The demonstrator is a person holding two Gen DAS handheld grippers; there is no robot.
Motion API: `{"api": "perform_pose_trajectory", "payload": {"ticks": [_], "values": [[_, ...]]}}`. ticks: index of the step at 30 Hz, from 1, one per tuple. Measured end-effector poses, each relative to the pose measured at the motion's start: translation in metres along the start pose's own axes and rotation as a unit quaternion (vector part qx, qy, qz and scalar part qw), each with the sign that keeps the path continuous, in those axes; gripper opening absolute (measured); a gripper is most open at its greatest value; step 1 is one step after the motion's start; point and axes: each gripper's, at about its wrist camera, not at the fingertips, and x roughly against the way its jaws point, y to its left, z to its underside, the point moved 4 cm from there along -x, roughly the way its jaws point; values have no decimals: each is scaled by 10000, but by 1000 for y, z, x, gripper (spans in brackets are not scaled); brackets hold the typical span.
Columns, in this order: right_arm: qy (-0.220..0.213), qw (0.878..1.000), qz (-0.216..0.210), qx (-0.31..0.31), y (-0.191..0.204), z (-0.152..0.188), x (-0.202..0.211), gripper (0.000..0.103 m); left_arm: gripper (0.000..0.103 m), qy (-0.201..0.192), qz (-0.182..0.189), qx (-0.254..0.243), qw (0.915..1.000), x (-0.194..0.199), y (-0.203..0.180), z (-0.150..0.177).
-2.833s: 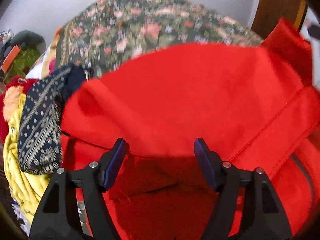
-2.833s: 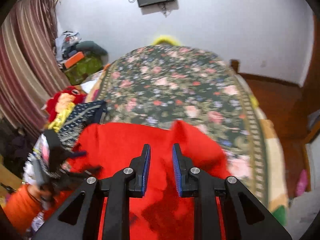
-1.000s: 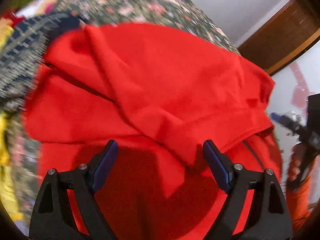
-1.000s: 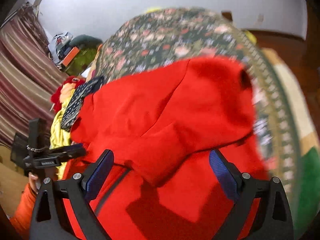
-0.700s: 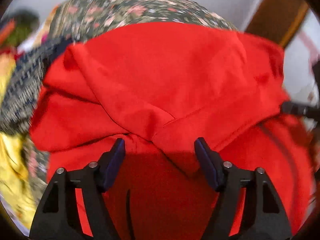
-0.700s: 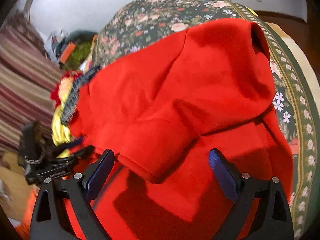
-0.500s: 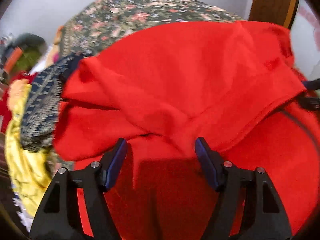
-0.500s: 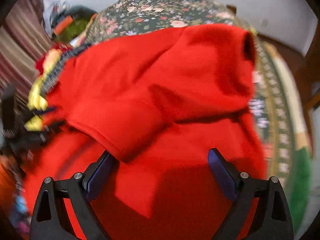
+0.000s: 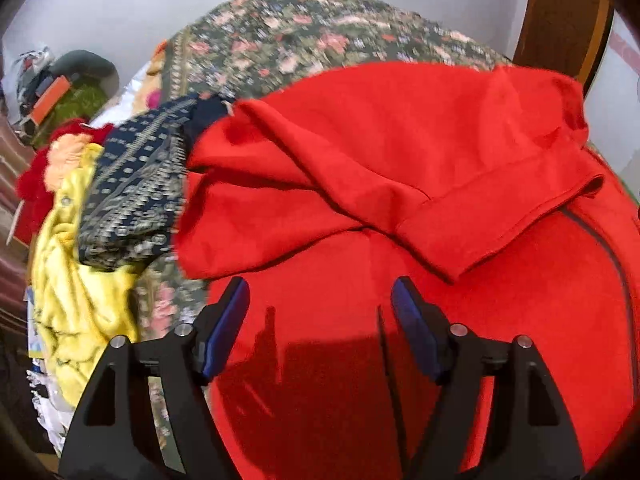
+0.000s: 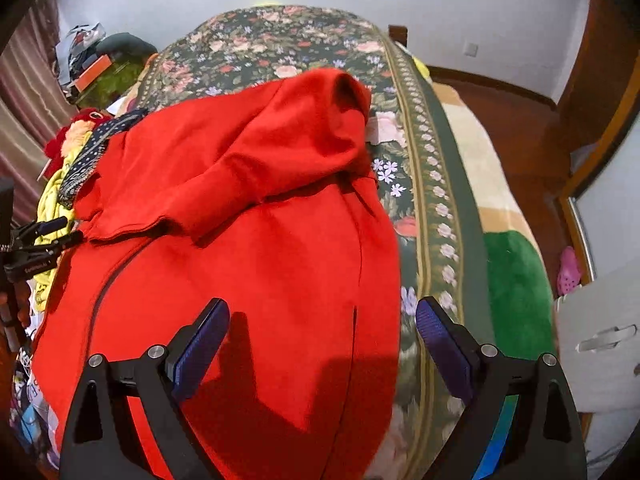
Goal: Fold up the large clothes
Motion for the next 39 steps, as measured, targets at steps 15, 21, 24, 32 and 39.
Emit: {"api": "perform_pose_trajectory", "payload": {"ticks": [15, 21, 24, 32, 39], "values": [[21, 9989, -179, -426, 0, 80, 40, 94, 83, 258, 254, 1290, 9910, 37, 82, 95], [134, 9935, -576, -969, -8, 112, 39, 94, 83, 614, 652, 1633, 9825, 31, 89, 143], [141, 9874, -876, -1306, -13, 123, 36, 94, 83, 814, 1079, 1859, 9732, 24, 84, 160], [-18, 9797, -1393, -1443, -6, 131, 36, 69, 80, 673, 1902, 2372, 9503, 31, 71, 174], [-258, 9754, -1701, -1382, 2, 121, 43, 16, 10, 470, 2064, 1965, 9574, 47, 41, 157]]}}
